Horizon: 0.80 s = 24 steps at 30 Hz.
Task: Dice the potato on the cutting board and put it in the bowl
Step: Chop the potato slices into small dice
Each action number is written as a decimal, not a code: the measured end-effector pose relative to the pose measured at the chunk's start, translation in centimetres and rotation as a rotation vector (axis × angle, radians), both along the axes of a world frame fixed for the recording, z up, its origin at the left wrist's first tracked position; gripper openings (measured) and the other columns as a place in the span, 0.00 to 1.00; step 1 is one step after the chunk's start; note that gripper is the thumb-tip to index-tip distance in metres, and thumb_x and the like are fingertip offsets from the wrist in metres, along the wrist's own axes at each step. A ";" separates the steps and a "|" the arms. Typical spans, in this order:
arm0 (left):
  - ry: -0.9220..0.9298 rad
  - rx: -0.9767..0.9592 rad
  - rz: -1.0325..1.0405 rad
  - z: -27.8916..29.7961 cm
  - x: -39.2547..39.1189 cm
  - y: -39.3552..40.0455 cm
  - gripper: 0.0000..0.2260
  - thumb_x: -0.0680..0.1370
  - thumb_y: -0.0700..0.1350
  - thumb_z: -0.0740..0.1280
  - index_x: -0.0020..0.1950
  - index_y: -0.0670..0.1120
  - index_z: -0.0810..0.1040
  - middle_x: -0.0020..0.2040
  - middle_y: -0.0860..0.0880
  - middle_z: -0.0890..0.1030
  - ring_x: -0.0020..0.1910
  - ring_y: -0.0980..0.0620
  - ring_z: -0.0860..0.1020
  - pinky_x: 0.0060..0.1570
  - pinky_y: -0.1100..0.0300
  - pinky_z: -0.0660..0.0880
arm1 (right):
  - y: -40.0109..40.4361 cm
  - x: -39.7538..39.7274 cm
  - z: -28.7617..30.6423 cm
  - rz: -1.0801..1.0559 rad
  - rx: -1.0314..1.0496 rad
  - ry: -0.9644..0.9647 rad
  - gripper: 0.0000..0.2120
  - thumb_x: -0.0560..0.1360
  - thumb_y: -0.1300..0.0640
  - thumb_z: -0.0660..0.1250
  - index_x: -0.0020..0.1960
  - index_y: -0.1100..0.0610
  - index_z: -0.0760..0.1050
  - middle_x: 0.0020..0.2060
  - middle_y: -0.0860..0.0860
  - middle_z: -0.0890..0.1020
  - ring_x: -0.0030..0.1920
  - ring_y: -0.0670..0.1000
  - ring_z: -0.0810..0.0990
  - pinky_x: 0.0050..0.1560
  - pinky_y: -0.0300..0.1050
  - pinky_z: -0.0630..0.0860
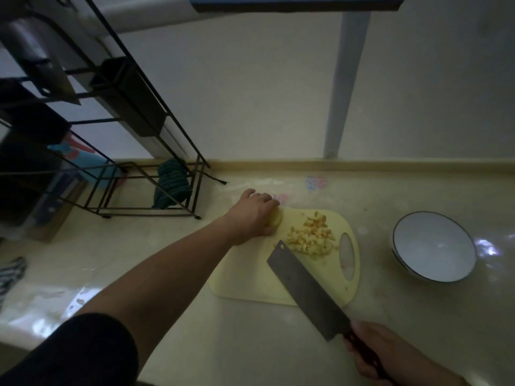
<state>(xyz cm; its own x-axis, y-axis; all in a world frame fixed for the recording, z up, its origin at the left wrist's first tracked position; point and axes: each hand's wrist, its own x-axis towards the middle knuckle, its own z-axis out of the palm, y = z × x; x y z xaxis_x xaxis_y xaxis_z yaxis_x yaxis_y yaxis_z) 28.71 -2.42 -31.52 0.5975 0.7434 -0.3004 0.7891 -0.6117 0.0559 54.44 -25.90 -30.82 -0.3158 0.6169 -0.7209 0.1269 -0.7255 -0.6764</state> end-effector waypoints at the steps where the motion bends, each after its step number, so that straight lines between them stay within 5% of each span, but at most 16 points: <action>1: -0.036 -0.019 0.038 0.0 -0.2 0.0 0.31 0.76 0.58 0.69 0.75 0.47 0.67 0.71 0.45 0.72 0.68 0.46 0.71 0.74 0.50 0.53 | 0.1 -0.1 -0.1 0.028 -0.013 -0.001 0.25 0.83 0.45 0.52 0.40 0.62 0.75 0.25 0.59 0.70 0.22 0.51 0.65 0.24 0.40 0.61; 13: -0.275 -0.111 0.230 0.5 -0.3 -1.6 0.28 0.80 0.52 0.68 0.77 0.46 0.66 0.74 0.46 0.68 0.72 0.45 0.66 0.72 0.56 0.54 | 2.9 2.1 0.4 -0.091 -0.091 -0.024 0.26 0.76 0.39 0.55 0.49 0.64 0.70 0.27 0.56 0.67 0.21 0.48 0.60 0.22 0.35 0.60; 20: -0.480 -0.010 0.212 0.4 -0.1 -3.6 0.28 0.77 0.49 0.72 0.75 0.44 0.70 0.72 0.44 0.71 0.69 0.47 0.65 0.71 0.54 0.58 | 3.0 2.0 0.7 -0.121 -0.043 -0.006 0.26 0.81 0.42 0.52 0.51 0.66 0.69 0.27 0.55 0.66 0.22 0.48 0.59 0.23 0.35 0.59; 24: -0.572 0.118 0.144 -1.7 -1.2 -7.0 0.29 0.73 0.56 0.69 0.70 0.42 0.75 0.66 0.41 0.76 0.64 0.46 0.70 0.66 0.54 0.67 | 2.1 0.7 0.6 -0.187 -0.015 0.051 0.26 0.79 0.42 0.54 0.51 0.67 0.68 0.26 0.56 0.66 0.20 0.48 0.60 0.23 0.36 0.62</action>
